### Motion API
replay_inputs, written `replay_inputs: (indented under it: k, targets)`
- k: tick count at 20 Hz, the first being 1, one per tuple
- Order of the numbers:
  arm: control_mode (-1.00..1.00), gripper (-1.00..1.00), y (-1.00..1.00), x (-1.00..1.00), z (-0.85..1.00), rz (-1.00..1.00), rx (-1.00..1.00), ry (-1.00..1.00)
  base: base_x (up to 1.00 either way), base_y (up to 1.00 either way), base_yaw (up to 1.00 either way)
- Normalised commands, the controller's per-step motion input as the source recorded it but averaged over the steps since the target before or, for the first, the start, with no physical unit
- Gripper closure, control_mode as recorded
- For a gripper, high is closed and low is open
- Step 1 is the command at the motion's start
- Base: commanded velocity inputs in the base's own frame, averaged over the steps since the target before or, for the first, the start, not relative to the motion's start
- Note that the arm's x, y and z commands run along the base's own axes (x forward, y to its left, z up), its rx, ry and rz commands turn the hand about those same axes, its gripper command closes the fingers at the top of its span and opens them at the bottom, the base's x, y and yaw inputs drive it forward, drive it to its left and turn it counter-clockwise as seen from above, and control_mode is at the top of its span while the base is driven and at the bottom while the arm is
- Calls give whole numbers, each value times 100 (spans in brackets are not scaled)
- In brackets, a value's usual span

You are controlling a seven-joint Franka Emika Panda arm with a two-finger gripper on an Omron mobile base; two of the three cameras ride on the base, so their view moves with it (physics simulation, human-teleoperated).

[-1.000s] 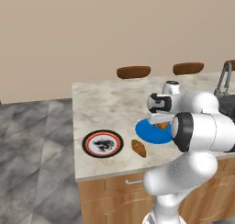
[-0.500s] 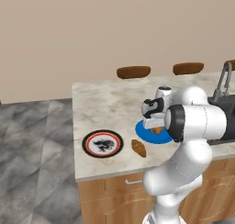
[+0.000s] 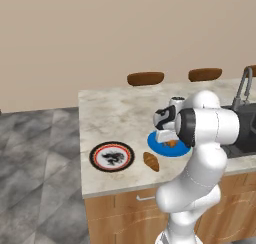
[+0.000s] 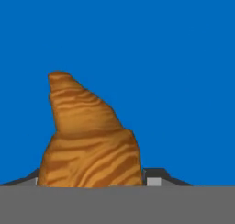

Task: Place the pastries on the plates.

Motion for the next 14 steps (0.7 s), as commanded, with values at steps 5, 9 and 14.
replay_inputs:
  k: [5, 9, 14]
  targets:
    - [-100, -100, -8, -4, 55, 0, 0, -4, 0, 0, 0]
    - [-100, -100, 0, 0, 80, 0, 0, 1, 0, 0, 0]
    - [-100, -100, 3, -24, 88, -1, 2, 7, 0, 0, 0]
